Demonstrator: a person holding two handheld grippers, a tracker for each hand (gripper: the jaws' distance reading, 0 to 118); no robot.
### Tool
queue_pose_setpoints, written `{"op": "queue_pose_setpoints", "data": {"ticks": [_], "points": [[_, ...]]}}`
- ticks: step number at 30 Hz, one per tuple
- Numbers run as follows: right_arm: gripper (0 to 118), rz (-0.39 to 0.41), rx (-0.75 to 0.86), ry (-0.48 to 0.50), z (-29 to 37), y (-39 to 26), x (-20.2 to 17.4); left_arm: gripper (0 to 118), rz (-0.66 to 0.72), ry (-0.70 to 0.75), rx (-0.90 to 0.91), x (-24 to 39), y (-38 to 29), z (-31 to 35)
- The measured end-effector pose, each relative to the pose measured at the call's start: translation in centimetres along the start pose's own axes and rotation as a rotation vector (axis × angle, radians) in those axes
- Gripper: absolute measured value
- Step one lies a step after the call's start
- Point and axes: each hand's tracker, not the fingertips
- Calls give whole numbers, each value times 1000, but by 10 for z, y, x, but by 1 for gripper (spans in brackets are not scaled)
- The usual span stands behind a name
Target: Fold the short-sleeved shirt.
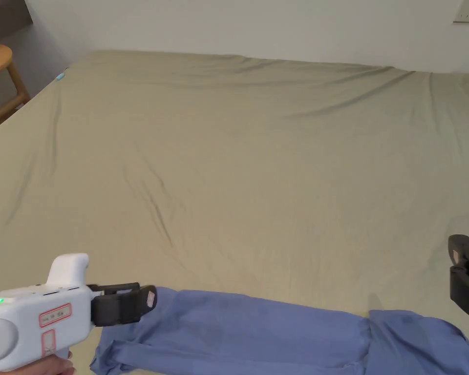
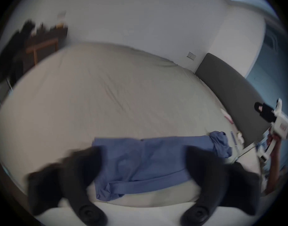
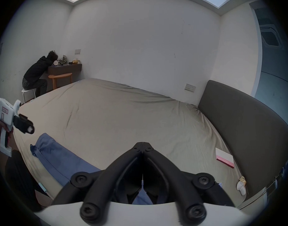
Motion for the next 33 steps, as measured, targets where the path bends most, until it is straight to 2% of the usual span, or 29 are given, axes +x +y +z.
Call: {"op": "queue_pose_setpoints", "data": {"ticks": [3, 5, 10, 12, 13, 14, 16, 19, 20, 21, 22, 24, 25, 26, 27, 28, 30, 33], "points": [[1, -2, -8, -11, 3, -1, 3, 116, 201, -103, -14, -49, -5, -5], [2, 2, -18, -21, 6, 1, 3, 116, 357, -89, -30, -80, -10, -11], [1, -19, -41, -26, 7, 2, 4, 116, 545, -239, -141, -120, -34, -31], [1, -22, -46, -27, 6, 3, 3, 116, 574, -260, -178, -122, -45, -39], [1, -19, -49, -29, 7, 4, 2, 115, 575, -326, -132, -124, -48, -40], [1, -16, -51, -31, 8, 5, 0, 115, 614, -407, -113, -126, -46, -39], [2, -14, -55, -27, 8, 7, -2, 115, 714, -436, -127, -123, -49, -47], [2, -17, -57, -15, 8, 9, -5, 113, 688, -500, -97, -114, -49, -56], [1, -16, -57, -11, 7, 10, -7, 103, 712, -508, -87, -111, -48, -60], [1, -14, -55, -9, 7, 10, -7, 70, 735, -518, -89, -106, -49, -64], [2, -12, -56, -6, 5, 10, -9, 60, 736, -501, -115, -98, -49, -71], [2, -14, -62, 7, 2, 11, -12, 35, 592, -306, -221, -82, -51, -88], [1, -16, -64, 13, 1, 10, -11, 11, 518, -247, -249, -74, -56, -97], [1, -14, -66, 16, 1, 10, -12, 11, 620, -404, -159, -79, -55, -93], [2, -9, -68, 18, 1, 10, -13, 11, 691, -388, -186, -80, -52, -92], [1, -5, -69, 17, 1, 11, -14, 10, 654, -320, -182, -76, -51, -91], [1, -3, -71, 19, 1, 9, -12, 10, 496, -269, -185, -63, -46, -83], [2, -5, -80, 19, 0, 9, -10, 10, 305, -85, -168, -44, -31, -70]]}}
